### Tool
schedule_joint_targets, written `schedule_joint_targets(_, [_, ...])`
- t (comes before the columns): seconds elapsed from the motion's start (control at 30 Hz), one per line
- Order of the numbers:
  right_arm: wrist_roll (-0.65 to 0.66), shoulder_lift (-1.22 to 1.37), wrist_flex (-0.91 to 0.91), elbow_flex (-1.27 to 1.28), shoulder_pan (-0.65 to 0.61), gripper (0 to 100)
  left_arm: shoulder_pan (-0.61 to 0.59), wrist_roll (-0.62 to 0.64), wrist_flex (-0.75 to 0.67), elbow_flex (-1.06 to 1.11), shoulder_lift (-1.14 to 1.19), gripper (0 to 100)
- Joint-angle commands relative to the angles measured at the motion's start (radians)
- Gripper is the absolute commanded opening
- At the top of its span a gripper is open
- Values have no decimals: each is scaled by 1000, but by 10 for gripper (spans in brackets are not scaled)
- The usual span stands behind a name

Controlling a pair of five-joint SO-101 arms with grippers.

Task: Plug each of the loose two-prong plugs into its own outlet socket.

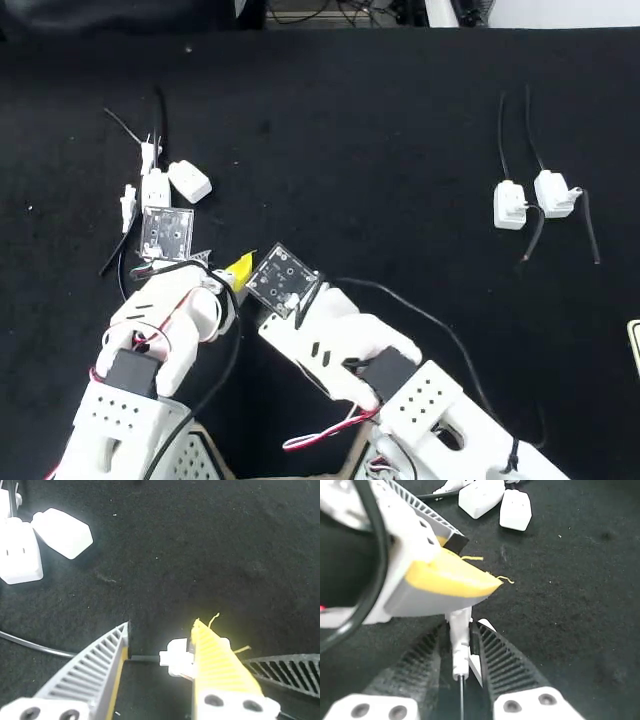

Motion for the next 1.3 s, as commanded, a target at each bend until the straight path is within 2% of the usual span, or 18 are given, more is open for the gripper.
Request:
schedule_joint_targets(0.0, [-8, 8, -57, -30, -12, 11, 13, -11, 9, -5, 5, 202])
schedule_joint_targets(0.23, [-8, 18, -32, -28, 8, 11, 5, -11, 9, -7, -3, 202])
schedule_joint_targets(0.37, [-9, 35, 133, -111, 83, 11, -65, -11, 8, -18, -3, 202])
schedule_joint_targets(0.63, [-21, 289, 229, -282, 115, 11, -140, -6, 3, -35, 3, 202])
schedule_joint_targets(0.73, [-81, 377, 348, -409, 115, 11, -194, -8, 9, -47, 6, 202])
schedule_joint_targets(0.9, [-84, 522, 554, -598, 112, 11, -234, -9, 9, -67, 21, 202])
schedule_joint_targets(1.07, [-89, 662, 566, -644, 109, 11, -231, -9, 2, -147, 209, 202])
schedule_joint_targets(1.17, [-94, 679, 572, -653, 109, 11, -234, -9, -3, -236, 405, 202])
schedule_joint_targets(1.27, [-94, 682, 575, -650, 109, 11, -236, -2, -72, -305, 615, 202])
